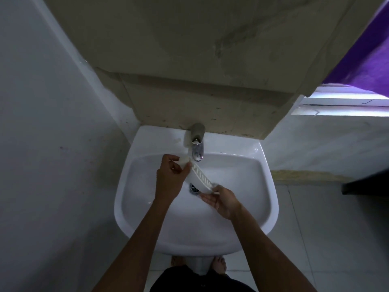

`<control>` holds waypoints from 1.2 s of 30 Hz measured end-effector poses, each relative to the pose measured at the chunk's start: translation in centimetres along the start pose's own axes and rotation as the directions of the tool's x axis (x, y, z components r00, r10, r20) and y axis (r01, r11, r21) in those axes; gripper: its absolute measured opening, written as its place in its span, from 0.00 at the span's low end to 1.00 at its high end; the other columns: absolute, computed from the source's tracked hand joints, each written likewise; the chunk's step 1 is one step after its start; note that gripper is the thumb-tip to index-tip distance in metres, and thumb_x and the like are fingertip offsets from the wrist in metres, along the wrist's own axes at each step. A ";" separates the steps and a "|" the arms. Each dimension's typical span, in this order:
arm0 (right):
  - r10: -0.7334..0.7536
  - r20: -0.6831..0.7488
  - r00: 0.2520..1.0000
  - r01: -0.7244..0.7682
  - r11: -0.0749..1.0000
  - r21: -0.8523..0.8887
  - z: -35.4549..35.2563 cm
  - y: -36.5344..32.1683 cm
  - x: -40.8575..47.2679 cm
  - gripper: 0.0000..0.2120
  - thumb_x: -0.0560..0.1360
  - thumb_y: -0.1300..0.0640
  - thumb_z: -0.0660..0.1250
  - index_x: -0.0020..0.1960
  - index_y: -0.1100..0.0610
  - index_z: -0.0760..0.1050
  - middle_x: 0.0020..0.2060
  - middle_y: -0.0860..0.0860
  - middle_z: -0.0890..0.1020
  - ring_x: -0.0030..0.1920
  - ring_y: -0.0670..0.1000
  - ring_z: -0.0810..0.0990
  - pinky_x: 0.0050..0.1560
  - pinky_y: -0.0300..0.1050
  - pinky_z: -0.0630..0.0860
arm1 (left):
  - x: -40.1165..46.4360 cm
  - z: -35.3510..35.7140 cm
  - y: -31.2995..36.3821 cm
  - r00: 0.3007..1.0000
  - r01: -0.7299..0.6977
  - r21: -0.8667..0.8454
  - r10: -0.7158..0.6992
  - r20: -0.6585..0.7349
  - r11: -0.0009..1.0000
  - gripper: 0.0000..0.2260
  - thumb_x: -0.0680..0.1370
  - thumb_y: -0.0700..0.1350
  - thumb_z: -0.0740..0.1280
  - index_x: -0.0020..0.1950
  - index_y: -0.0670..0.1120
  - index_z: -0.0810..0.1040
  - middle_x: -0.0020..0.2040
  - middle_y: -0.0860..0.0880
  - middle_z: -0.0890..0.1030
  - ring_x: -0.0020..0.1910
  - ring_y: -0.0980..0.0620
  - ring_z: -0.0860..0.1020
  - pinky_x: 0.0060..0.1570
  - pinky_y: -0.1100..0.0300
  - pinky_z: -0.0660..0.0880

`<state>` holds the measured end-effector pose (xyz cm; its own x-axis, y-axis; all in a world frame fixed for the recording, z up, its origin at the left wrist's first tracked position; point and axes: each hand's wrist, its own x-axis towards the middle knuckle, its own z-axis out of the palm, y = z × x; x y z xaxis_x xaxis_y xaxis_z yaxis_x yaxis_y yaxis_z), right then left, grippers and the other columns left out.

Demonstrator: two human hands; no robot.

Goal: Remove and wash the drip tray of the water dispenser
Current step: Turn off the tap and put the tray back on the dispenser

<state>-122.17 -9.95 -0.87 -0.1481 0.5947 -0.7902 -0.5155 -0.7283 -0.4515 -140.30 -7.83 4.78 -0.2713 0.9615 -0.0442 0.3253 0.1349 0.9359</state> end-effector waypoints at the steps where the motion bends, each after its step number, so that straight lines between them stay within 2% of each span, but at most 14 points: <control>1: 0.014 -0.004 1.000 -0.014 1.000 -0.005 0.0 0.2 0.0 0.17 0.79 0.68 0.50 0.66 0.66 0.68 0.52 0.68 0.79 0.46 0.61 0.82 0.46 0.48 0.83 | -0.3 0.2 0.3 0.999 -0.033 0.031 0.033 -0.007 0.999 0.17 0.69 0.53 0.76 0.48 0.50 0.71 0.31 0.53 0.78 0.30 0.59 0.78 0.33 0.69 0.74; 4: 0.058 -0.014 0.998 -0.059 0.990 -0.125 0.0 0.5 0.1 0.18 0.79 0.69 0.50 0.68 0.64 0.63 0.58 0.70 0.77 0.43 0.61 0.84 0.45 0.52 0.83 | -1.2 0.6 0.9 0.995 -0.100 0.113 0.102 -0.014 0.989 0.18 0.69 0.53 0.75 0.48 0.50 0.69 0.29 0.53 0.77 0.30 0.60 0.77 0.30 0.72 0.70; 7: -0.067 -0.037 0.997 0.045 0.906 -0.421 0.0 0.7 0.4 0.26 0.79 0.69 0.58 0.75 0.54 0.60 0.57 0.62 0.77 0.39 0.57 0.82 0.39 0.49 0.82 | -1.6 0.5 1.1 0.993 -0.113 0.166 0.118 -0.018 0.980 0.18 0.70 0.53 0.75 0.50 0.49 0.70 0.30 0.55 0.76 0.29 0.59 0.76 0.30 0.71 0.70; 10: -0.274 0.144 0.951 0.290 0.629 -0.721 0.1 0.7 0.6 0.33 0.75 0.62 0.71 0.76 0.50 0.63 0.58 0.54 0.76 0.42 0.50 0.80 0.32 0.38 0.78 | -1.6 0.3 1.1 0.994 -0.093 0.177 0.101 -0.032 0.980 0.18 0.70 0.52 0.75 0.51 0.48 0.71 0.34 0.55 0.79 0.32 0.60 0.78 0.32 0.67 0.74; 12: -0.395 0.292 0.871 0.461 0.455 -0.762 0.3 0.6 0.6 0.32 0.72 0.57 0.76 0.73 0.53 0.68 0.57 0.50 0.79 0.48 0.48 0.81 0.38 0.34 0.79 | -1.6 0.1 1.1 0.994 -0.095 0.178 0.103 -0.035 0.980 0.18 0.70 0.52 0.76 0.52 0.48 0.71 0.35 0.55 0.80 0.34 0.61 0.79 0.32 0.70 0.73; 14: -0.475 0.344 0.810 0.538 0.366 -0.759 0.3 0.8 0.5 0.31 0.70 0.50 0.77 0.70 0.52 0.72 0.53 0.43 0.78 0.51 0.46 0.80 0.43 0.31 0.79 | -1.3 0.0 1.2 0.994 -0.095 0.167 0.103 -0.044 0.981 0.18 0.70 0.52 0.76 0.52 0.48 0.72 0.35 0.55 0.80 0.34 0.61 0.79 0.32 0.72 0.72; 16: -0.486 0.313 0.816 0.520 0.379 -0.766 0.2 0.9 0.2 0.32 0.69 0.43 0.77 0.70 0.47 0.72 0.52 0.40 0.72 0.49 0.44 0.78 0.40 0.28 0.77 | -0.9 -0.2 1.3 0.994 -0.088 0.132 0.095 -0.047 0.987 0.18 0.70 0.52 0.75 0.52 0.49 0.72 0.35 0.54 0.80 0.34 0.60 0.79 0.32 0.73 0.72; 18: -0.476 0.281 0.833 0.490 0.400 -0.775 0.0 1.0 0.1 0.32 0.69 0.39 0.75 0.70 0.44 0.70 0.55 0.43 0.70 0.50 0.45 0.77 0.36 0.27 0.75 | -0.6 -0.4 1.4 0.995 -0.094 0.096 0.097 -0.030 0.991 0.17 0.70 0.52 0.75 0.51 0.49 0.73 0.35 0.54 0.80 0.34 0.60 0.79 0.33 0.71 0.73; 21: -0.460 0.302 0.835 0.496 0.391 -0.775 0.0 0.8 -0.4 0.28 0.70 0.39 0.74 0.66 0.45 0.71 0.56 0.44 0.72 0.48 0.43 0.78 0.34 0.25 0.73 | -0.5 -0.6 1.1 0.995 -0.097 0.024 0.096 0.019 0.995 0.15 0.71 0.52 0.75 0.52 0.51 0.74 0.36 0.51 0.80 0.35 0.58 0.78 0.35 0.69 0.75; 24: -0.422 0.358 0.833 0.530 0.423 -0.735 -0.2 0.7 -0.9 0.25 0.71 0.42 0.74 0.64 0.49 0.72 0.55 0.44 0.78 0.48 0.44 0.81 0.41 0.32 0.78 | -0.9 -0.7 0.2 0.989 -0.130 -0.017 0.131 0.063 0.991 0.10 0.74 0.51 0.72 0.53 0.55 0.76 0.40 0.56 0.80 0.39 0.60 0.79 0.37 0.73 0.74; 27: -0.365 0.366 0.856 0.510 0.479 -0.715 -0.4 1.0 -1.1 0.25 0.71 0.42 0.74 0.63 0.51 0.73 0.55 0.47 0.80 0.53 0.49 0.82 0.53 0.46 0.82 | -1.9 -1.0 -1.8 0.985 -0.133 0.022 0.130 0.113 0.991 0.09 0.76 0.49 0.69 0.56 0.56 0.77 0.43 0.59 0.81 0.43 0.61 0.79 0.39 0.74 0.73; 29: -0.342 0.376 0.862 0.506 0.512 -0.694 -0.4 1.2 -1.3 0.24 0.72 0.42 0.73 0.63 0.50 0.73 0.57 0.49 0.81 0.55 0.49 0.81 0.57 0.50 0.81 | -2.8 -1.3 -3.5 0.982 -0.071 0.058 0.060 0.178 0.996 0.12 0.76 0.51 0.70 0.58 0.58 0.77 0.47 0.60 0.81 0.45 0.63 0.80 0.41 0.73 0.73; 33: -0.296 0.408 0.864 0.501 0.591 -0.632 -0.4 0.9 -2.1 0.17 0.75 0.44 0.71 0.62 0.47 0.74 0.57 0.50 0.82 0.56 0.51 0.82 0.60 0.50 0.80 | -4.0 -1.7 -6.0 0.939 0.024 0.134 -0.069 0.337 0.991 0.22 0.71 0.61 0.71 0.65 0.61 0.75 0.59 0.62 0.79 0.55 0.65 0.77 0.46 0.73 0.73; 36: -0.244 0.410 0.879 0.450 0.710 -0.542 -0.5 0.5 -2.8 0.18 0.78 0.45 0.67 0.64 0.51 0.74 0.57 0.52 0.84 0.57 0.52 0.83 0.62 0.50 0.78 | -4.4 -1.9 -6.8 0.905 0.046 0.168 -0.113 0.409 0.985 0.32 0.65 0.70 0.69 0.67 0.61 0.74 0.62 0.66 0.76 0.57 0.72 0.74 0.54 0.72 0.69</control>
<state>-121.61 -12.16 0.93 -0.3507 0.8397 -0.4146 0.0253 -0.4341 -0.9005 -143.01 -13.38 -0.74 0.0886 0.9534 -0.2884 0.4602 0.2176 0.8607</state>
